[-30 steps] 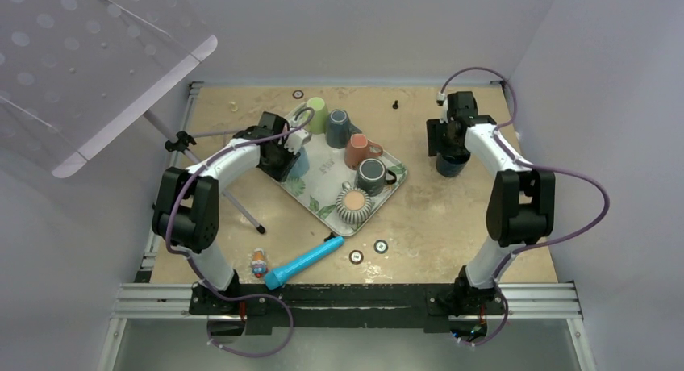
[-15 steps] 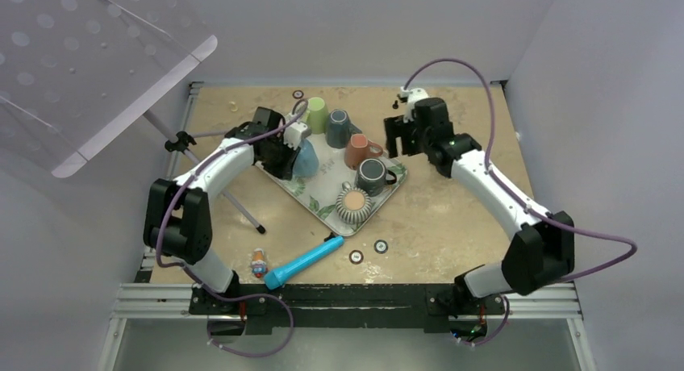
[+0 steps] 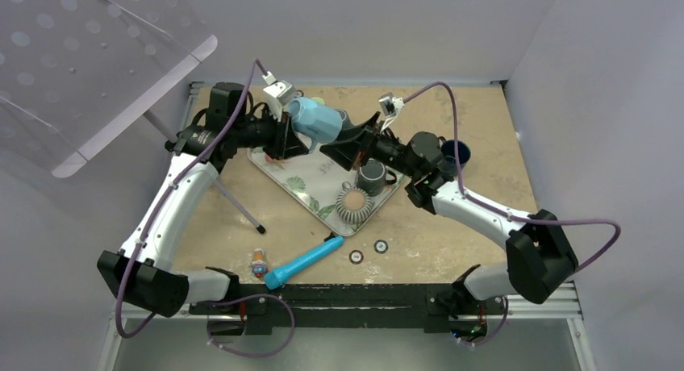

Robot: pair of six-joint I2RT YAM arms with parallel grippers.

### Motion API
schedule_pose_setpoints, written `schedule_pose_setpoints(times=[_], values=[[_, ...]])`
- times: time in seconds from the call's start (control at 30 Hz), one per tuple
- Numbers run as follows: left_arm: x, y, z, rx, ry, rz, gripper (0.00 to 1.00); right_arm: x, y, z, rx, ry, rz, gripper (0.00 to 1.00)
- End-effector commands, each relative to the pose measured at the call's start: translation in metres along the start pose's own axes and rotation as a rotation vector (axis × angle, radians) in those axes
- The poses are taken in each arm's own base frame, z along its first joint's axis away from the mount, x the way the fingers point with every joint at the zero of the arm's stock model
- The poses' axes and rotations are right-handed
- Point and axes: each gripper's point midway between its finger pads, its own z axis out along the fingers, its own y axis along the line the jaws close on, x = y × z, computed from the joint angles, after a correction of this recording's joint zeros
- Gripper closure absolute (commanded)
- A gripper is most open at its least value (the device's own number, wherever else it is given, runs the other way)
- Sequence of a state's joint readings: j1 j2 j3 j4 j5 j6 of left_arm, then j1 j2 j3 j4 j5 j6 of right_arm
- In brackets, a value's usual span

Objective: Turn the mug right side up

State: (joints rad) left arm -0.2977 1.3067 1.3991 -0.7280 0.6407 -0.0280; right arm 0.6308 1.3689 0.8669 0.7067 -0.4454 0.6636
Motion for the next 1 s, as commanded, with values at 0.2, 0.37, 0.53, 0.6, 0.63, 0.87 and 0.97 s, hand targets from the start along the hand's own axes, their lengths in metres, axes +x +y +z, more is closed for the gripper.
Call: schedule_pose_setpoints(times=[0.2,0.37,0.53,0.6,0.63,0.87,0.97], values=[[-0.01,-0.089,-0.022,0.365,-0.071,0.074,1.0,-0.068,0.106,-0.01,-0.505,-0.253,0.012,0.49],[-0.007,-0.065,-0.026,0.223,-0.054,0.14,0.06,-0.078,0.077,-0.012,-0.313,-0.235,-0.057,1.0],[0.009,0.003,-0.027,-0.119,0.001,0.21,0.0,-0.107,-0.018,-0.039,0.29,-0.138,-0.268,1.0],[0.018,0.033,-0.027,-0.254,0.046,0.208,0.0,-0.114,-0.056,-0.064,0.541,-0.022,-0.34,1.0],[0.022,0.042,-0.025,-0.288,0.068,0.207,0.0,-0.117,-0.07,-0.076,0.634,0.022,-0.37,1.0],[0.048,0.106,-0.006,-0.463,0.211,0.223,0.02,-0.071,-0.12,-0.149,0.98,0.416,-0.319,1.0],[0.055,0.134,0.004,-0.508,0.252,0.201,0.05,-0.037,-0.133,-0.181,1.102,0.541,-0.243,1.0]])
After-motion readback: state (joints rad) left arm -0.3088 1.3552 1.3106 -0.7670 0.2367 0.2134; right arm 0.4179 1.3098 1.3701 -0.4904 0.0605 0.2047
